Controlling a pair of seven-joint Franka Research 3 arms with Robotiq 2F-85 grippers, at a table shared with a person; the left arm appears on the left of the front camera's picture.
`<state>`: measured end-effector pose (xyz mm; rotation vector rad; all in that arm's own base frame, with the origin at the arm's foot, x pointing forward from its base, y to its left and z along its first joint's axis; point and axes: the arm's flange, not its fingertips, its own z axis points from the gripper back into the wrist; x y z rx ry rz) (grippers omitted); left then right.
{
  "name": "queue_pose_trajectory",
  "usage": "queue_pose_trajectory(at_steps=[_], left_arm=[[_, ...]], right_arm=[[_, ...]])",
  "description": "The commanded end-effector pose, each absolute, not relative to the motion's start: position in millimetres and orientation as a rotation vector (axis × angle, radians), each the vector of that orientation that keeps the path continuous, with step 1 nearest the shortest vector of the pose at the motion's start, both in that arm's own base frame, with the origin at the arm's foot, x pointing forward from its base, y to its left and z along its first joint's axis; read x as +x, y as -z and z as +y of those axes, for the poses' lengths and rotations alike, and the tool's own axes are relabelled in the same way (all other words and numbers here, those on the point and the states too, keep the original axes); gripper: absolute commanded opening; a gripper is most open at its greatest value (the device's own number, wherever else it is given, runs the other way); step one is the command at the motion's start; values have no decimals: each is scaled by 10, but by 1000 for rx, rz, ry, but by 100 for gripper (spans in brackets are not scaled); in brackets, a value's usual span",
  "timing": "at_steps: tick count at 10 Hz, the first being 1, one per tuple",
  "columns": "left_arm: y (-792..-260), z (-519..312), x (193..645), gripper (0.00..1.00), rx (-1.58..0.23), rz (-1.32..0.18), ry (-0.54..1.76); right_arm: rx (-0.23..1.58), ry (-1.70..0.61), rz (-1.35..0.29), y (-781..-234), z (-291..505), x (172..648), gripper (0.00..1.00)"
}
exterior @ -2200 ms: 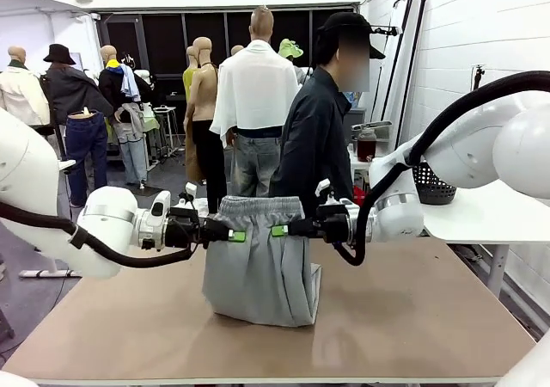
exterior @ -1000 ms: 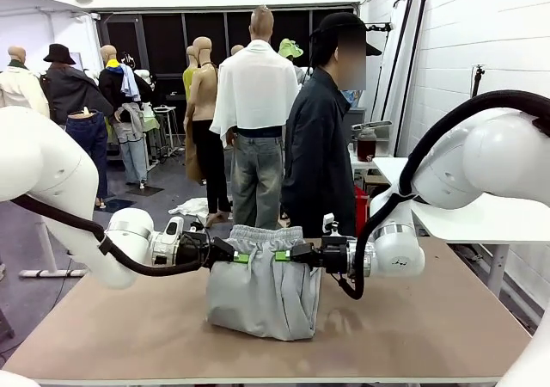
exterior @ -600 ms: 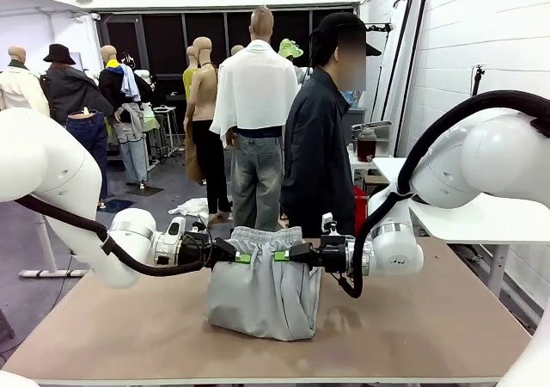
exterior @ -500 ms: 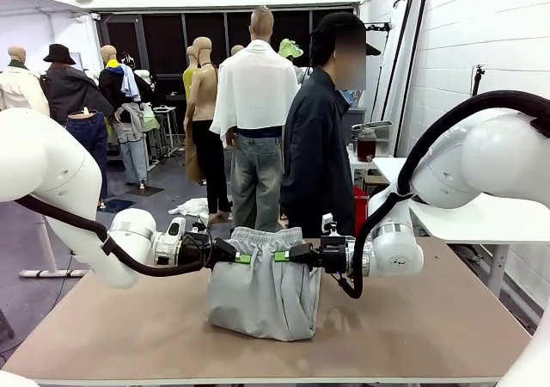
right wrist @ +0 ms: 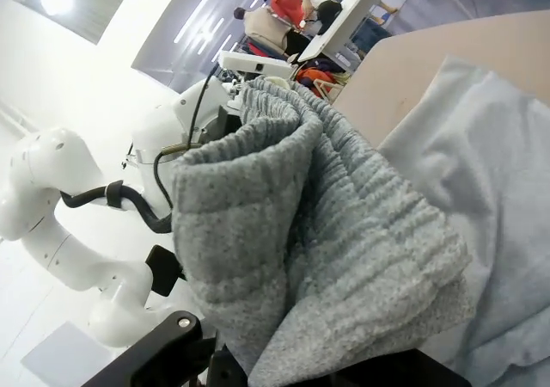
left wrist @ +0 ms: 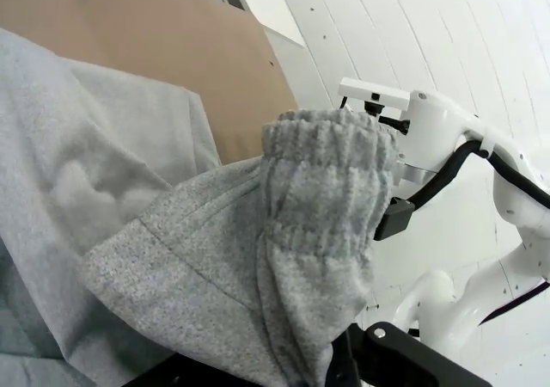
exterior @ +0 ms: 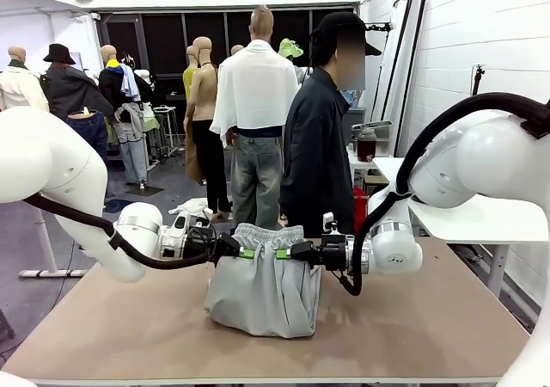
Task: Fold the training pants.
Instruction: Fold the Training pants in half.
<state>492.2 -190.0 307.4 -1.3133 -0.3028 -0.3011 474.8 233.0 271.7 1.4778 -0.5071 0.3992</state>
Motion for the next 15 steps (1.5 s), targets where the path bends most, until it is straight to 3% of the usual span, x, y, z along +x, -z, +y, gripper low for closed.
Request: queue_pose_trajectory(at_steps=[1, 8, 15], left_arm=[[-3068, -1940, 5115, 0, -1289, -261, 226], [-2843, -1816, 5318, 0, -1258, -247, 67], [-2720, -1927, 5476, 0, -1275, -219, 43]], right_arm=[[1450, -343, -479, -2633, 2410, 4956, 0], [1418, -331, -419, -2597, 2426, 5384, 0], [1390, -287, -443, -2436, 2304, 5512, 0]])
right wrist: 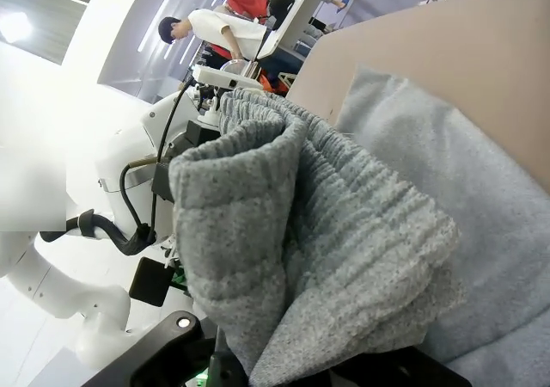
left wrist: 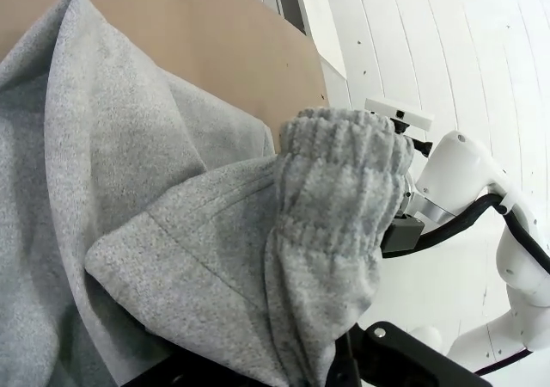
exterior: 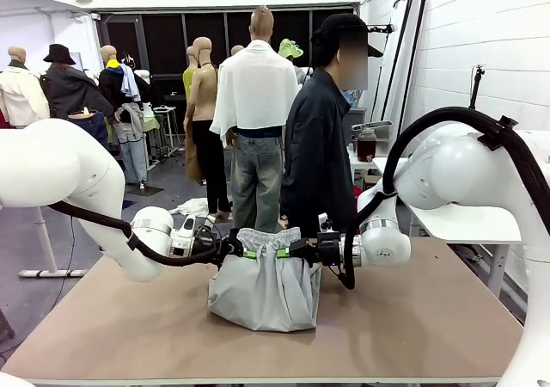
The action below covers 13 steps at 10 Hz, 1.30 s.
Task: Fold the training pants.
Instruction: Fold the Training pants in half.
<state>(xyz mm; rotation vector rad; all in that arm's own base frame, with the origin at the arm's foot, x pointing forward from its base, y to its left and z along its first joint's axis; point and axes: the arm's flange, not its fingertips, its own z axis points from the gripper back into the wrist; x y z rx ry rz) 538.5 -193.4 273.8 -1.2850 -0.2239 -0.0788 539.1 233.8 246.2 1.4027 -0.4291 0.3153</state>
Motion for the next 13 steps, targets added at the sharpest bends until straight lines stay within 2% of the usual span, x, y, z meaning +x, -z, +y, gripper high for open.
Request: queue_pose_trajectory(at_steps=[1, 13], left_arm=[[-2691, -1940, 5505, 0, -1277, -218, 38], [-2454, -1899, 5724, 0, -1206, -187, -88]], right_arm=[[1389, -284, -447, -2419, 2297, 5513, 0], [1327, -168, -429, -2192, 2251, 5664, 0]])
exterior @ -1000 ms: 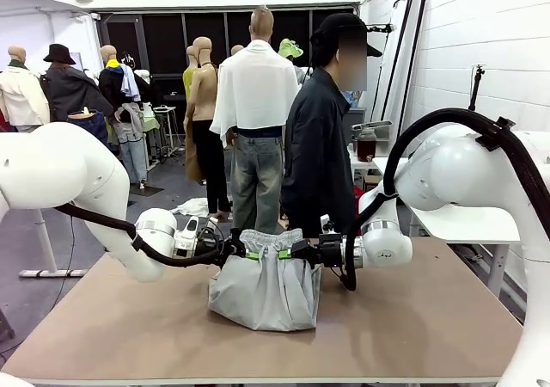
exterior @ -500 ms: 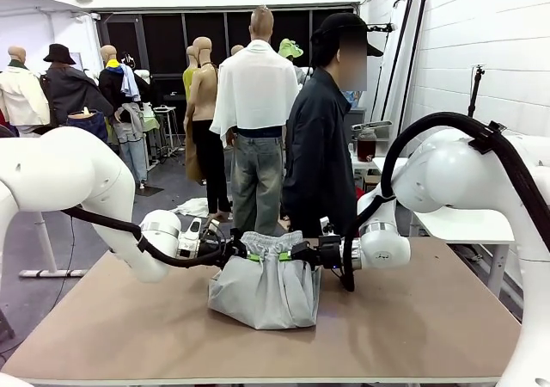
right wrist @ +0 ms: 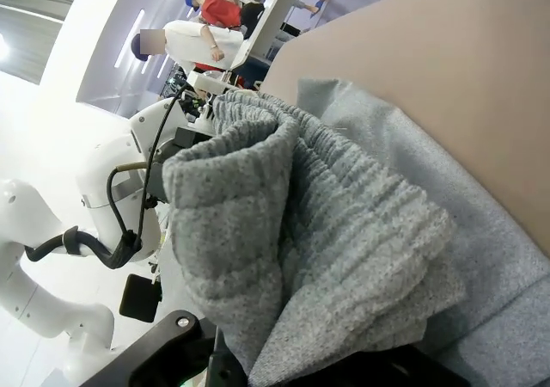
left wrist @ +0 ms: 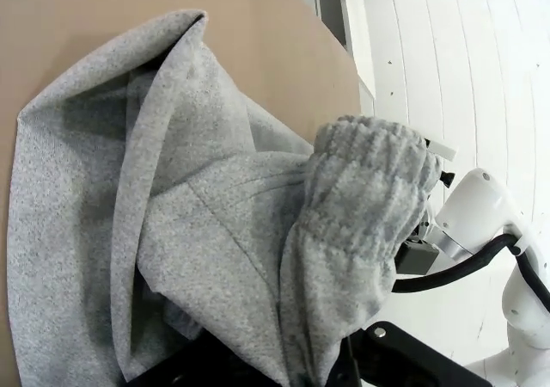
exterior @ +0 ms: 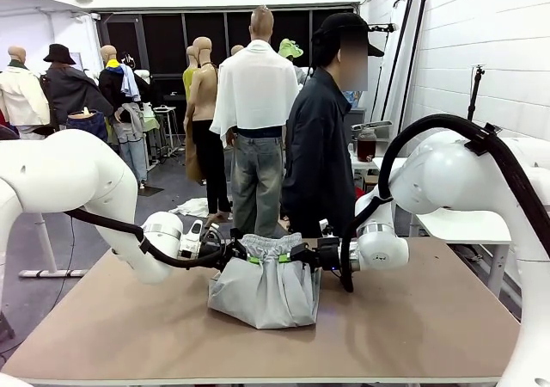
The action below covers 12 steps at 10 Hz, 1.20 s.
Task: Fold the training pants.
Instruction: Fold the Training pants in half.
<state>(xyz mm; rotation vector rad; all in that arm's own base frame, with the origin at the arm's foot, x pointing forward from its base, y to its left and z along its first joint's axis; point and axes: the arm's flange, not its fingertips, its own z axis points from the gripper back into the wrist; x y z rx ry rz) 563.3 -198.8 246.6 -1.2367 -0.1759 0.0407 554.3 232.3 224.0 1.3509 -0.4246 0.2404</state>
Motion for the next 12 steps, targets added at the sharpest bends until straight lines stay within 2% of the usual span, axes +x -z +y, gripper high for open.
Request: queue_pose_trajectory(at_steps=[1, 5, 6, 12], left_arm=[[-2456, -1899, 5712, 5, -1212, -180, -94], [-2464, -1829, 5626, 82, -1235, -177, -116], [-2468, -1802, 5604, 100, -1241, -180, -124], [-2527, -1512, 5287, 100, -1251, -223, -174]], right_arm=[[1322, -152, -424, -2173, 2235, 5674, 15], [1325, -91, -406, -2183, 2116, 5649, 94], [1319, -81, -407, -2196, 2073, 5633, 100], [1191, -18, -408, -2393, 1653, 5521, 100]])
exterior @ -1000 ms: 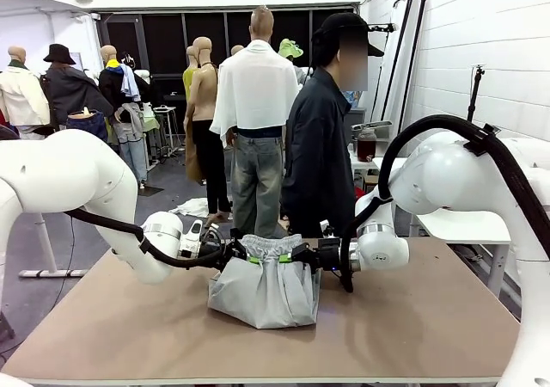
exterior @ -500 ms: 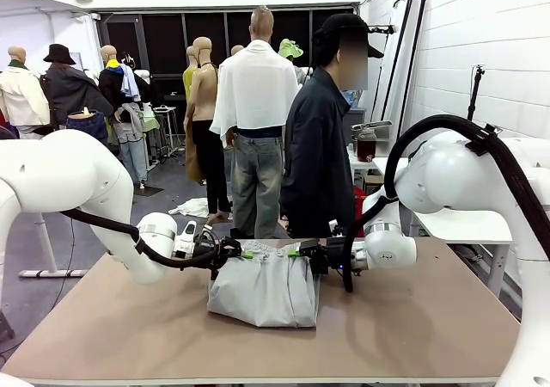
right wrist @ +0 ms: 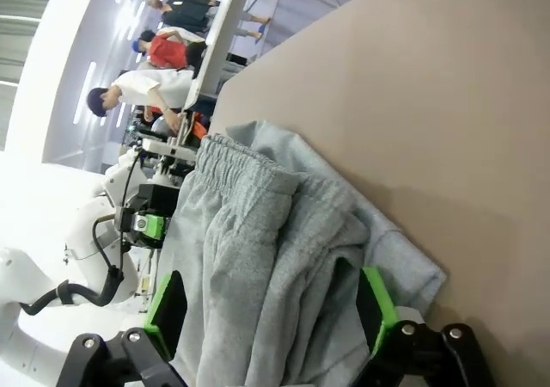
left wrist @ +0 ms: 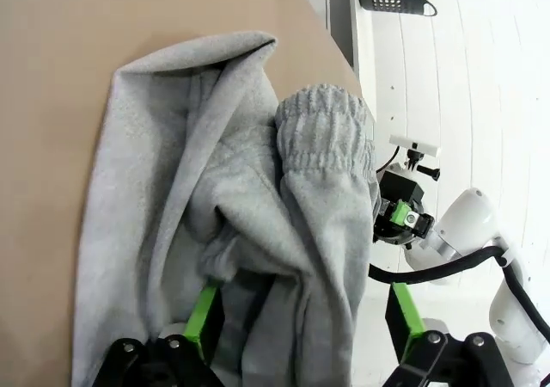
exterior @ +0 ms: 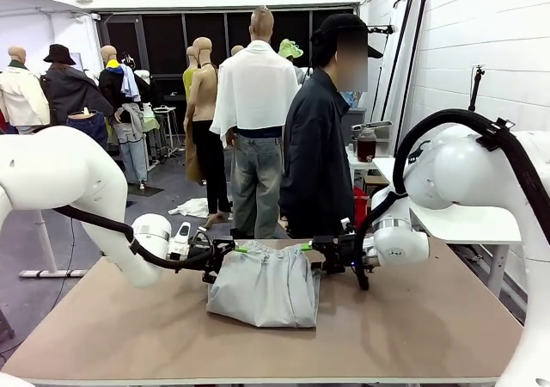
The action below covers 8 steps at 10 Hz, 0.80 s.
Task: Fold the training pants.
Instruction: Fold the Training pants in half.
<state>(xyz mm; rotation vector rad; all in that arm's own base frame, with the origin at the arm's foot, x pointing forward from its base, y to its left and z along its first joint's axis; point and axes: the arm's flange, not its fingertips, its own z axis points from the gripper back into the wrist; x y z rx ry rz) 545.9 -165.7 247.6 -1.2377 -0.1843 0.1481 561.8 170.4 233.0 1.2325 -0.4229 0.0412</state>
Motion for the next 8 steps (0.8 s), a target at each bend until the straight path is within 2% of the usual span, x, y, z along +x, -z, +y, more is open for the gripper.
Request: queue_pose_trajectory(at_steps=[1, 5, 8], left_arm=[[-2584, -1369, 5216, 100, -1251, -259, -188], [-2865, -1057, 5033, 100, -1238, -372, -211], [-2998, -1082, 5072, 100, -1210, -387, -168]], right_arm=[[1186, -23, -425, -2462, 1613, 5503, 100], [1195, -41, -462, -2648, 1548, 5410, 100], [1200, -43, -469, -2661, 1559, 5472, 100]])
